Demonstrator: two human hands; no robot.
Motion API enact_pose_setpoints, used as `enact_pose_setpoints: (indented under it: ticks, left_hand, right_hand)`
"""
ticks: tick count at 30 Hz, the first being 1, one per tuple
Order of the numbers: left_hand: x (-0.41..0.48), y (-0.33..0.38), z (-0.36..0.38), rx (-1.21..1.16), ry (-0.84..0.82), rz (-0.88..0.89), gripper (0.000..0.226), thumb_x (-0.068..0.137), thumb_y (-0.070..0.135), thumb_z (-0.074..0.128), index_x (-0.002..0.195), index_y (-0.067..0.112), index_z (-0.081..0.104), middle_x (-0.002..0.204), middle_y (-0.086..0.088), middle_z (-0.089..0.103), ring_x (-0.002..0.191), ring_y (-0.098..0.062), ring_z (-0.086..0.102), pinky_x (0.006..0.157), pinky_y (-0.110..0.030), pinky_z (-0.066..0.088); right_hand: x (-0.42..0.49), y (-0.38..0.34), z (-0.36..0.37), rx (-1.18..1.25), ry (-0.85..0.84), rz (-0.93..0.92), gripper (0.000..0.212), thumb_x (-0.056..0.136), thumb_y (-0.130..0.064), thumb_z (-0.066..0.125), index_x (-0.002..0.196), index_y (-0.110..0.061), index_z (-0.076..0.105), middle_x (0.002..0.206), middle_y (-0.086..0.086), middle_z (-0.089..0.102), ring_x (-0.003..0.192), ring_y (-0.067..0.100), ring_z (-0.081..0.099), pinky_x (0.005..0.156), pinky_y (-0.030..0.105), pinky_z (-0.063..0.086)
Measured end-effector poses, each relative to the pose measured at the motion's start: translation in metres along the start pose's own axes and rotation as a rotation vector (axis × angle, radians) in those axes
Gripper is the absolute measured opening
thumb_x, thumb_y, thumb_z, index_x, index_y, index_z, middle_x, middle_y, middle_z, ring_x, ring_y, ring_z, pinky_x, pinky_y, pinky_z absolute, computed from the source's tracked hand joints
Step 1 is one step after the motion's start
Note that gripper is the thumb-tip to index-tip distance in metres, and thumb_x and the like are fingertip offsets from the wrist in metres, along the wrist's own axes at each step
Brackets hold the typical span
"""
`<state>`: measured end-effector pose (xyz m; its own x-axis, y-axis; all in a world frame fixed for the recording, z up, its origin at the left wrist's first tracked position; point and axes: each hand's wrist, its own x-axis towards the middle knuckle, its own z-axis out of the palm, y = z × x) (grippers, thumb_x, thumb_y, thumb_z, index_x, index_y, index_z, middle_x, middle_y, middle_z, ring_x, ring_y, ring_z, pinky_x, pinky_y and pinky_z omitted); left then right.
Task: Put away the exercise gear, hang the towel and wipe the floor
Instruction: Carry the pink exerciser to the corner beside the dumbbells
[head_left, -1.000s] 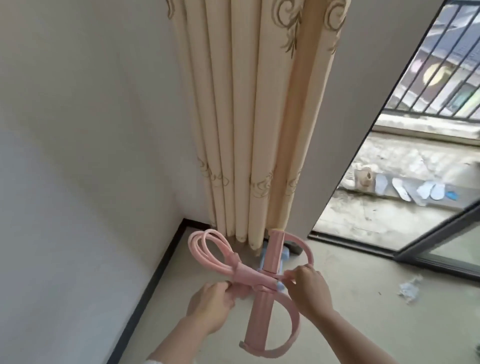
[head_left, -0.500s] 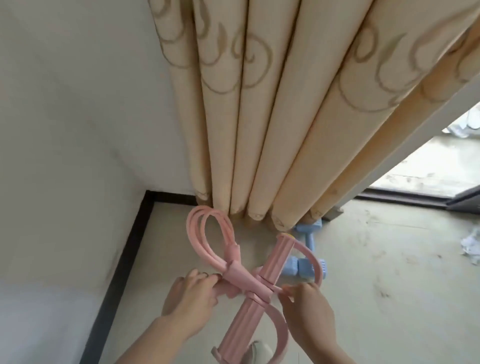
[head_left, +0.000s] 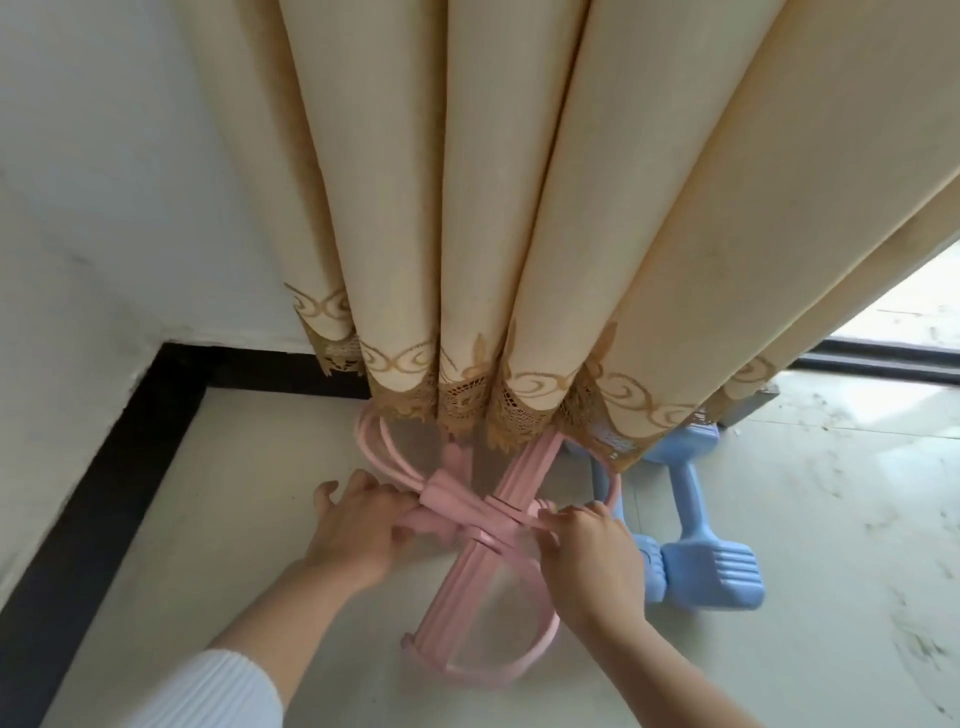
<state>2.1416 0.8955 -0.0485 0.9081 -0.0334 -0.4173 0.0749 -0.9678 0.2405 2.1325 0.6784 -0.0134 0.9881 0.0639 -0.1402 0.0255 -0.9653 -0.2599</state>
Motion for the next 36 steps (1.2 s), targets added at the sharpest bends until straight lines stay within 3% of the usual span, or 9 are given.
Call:
enact_pose_setpoints:
  ticks: [3, 6, 11, 17, 20, 22, 26, 31, 36]
  left_hand:
    - [0.028, -0.006, 0.011, -0.039, 0.024, -0.044, 0.029, 0.096, 0.036, 0.043, 0.118, 0.049, 0.059, 0.121, 0.019, 0.057, 0.119, -0.016, 0.039, 0.098, -0.045, 0.022]
    - [0.042, -0.009, 0.027, -0.089, -0.144, -0.091, 0.033, 0.097, 0.036, 0.038, 0.125, 0.045, 0.053, 0.127, 0.011, 0.056, 0.117, -0.018, 0.045, 0.092, -0.042, 0.032]
    - [0.044, -0.008, 0.037, -0.149, -0.176, -0.108, 0.034, 0.091, 0.028, 0.039, 0.12, 0.03, 0.056, 0.122, 0.001, 0.06, 0.11, -0.023, 0.055, 0.089, -0.038, 0.044]
    - [0.001, 0.008, -0.002, -0.279, -0.101, -0.02, 0.037, 0.093, 0.02, 0.038, 0.106, 0.038, 0.067, 0.108, 0.006, 0.066, 0.082, -0.014, 0.06, 0.073, -0.03, 0.051]
    - [-0.047, 0.018, -0.046, -0.397, -0.04, -0.024, 0.045, 0.092, 0.02, 0.041, 0.104, 0.059, 0.061, 0.114, 0.018, 0.062, 0.079, -0.007, 0.059, 0.067, -0.026, 0.05]
    - [-0.091, 0.028, -0.086, -0.475, -0.037, -0.068, 0.043, 0.09, 0.023, 0.045, 0.108, 0.061, 0.056, 0.125, 0.016, 0.055, 0.079, -0.008, 0.06, 0.067, -0.026, 0.049]
    - [-0.186, 0.053, -0.179, -0.439, -0.024, -0.197, 0.046, 0.094, 0.027, 0.05, 0.139, 0.029, 0.044, 0.145, 0.003, 0.043, 0.13, -0.019, 0.042, 0.105, -0.039, 0.039]
    - [-0.311, 0.086, -0.296, -0.482, 0.039, -0.322, 0.049, 0.095, 0.029, 0.048, 0.143, 0.021, 0.039, 0.145, 0.002, 0.044, 0.133, -0.018, 0.037, 0.108, -0.038, 0.036]
    - [-0.434, 0.125, -0.364, -0.495, 0.175, -0.438, 0.048, 0.097, 0.033, 0.046, 0.143, 0.021, 0.038, 0.145, 0.005, 0.044, 0.133, -0.014, 0.039, 0.108, -0.035, 0.038]
  right_hand:
    - [0.015, 0.0, 0.014, 0.061, -0.019, 0.017, 0.017, 0.084, -0.015, 0.06, 0.093, -0.019, 0.073, 0.088, 0.006, 0.067, 0.093, 0.027, 0.059, 0.067, 0.034, 0.041]
    - [0.024, 0.0, 0.029, 0.055, -0.184, -0.008, 0.018, 0.089, -0.008, 0.047, 0.097, -0.012, 0.063, 0.098, 0.007, 0.063, 0.1, 0.027, 0.055, 0.066, 0.034, 0.035]
    - [0.027, 0.004, 0.038, 0.065, -0.211, -0.064, 0.032, 0.092, -0.014, 0.049, 0.123, -0.014, 0.057, 0.129, 0.0, 0.057, 0.122, 0.023, 0.046, 0.095, 0.036, 0.043]
    - [0.013, -0.014, 0.0, 0.052, -0.305, -0.094, 0.045, 0.093, -0.023, 0.051, 0.137, -0.016, 0.045, 0.142, 0.0, 0.047, 0.132, 0.02, 0.037, 0.105, 0.032, 0.036]
    - [-0.008, -0.039, -0.047, 0.057, -0.366, -0.12, 0.046, 0.094, -0.024, 0.049, 0.139, -0.015, 0.043, 0.144, 0.001, 0.045, 0.135, 0.019, 0.034, 0.108, 0.031, 0.033]
    - [-0.025, -0.059, -0.09, 0.049, -0.41, -0.147, 0.049, 0.095, -0.024, 0.049, 0.142, -0.014, 0.04, 0.147, 0.0, 0.043, 0.137, 0.017, 0.031, 0.11, 0.03, 0.031]
    - [-0.066, -0.104, -0.195, 0.051, -0.457, -0.197, 0.054, 0.092, -0.027, 0.052, 0.143, -0.019, 0.038, 0.146, -0.002, 0.043, 0.137, 0.017, 0.032, 0.108, 0.031, 0.033]
    - [-0.126, -0.16, -0.333, 0.09, -0.464, -0.24, 0.053, 0.09, -0.028, 0.051, 0.141, -0.02, 0.041, 0.142, -0.001, 0.046, 0.133, 0.019, 0.036, 0.104, 0.034, 0.038]
    - [-0.191, -0.189, -0.433, 0.147, -0.507, -0.389, 0.064, 0.085, -0.031, 0.053, 0.145, -0.038, 0.032, 0.15, -0.006, 0.039, 0.136, 0.017, 0.036, 0.106, 0.039, 0.042]
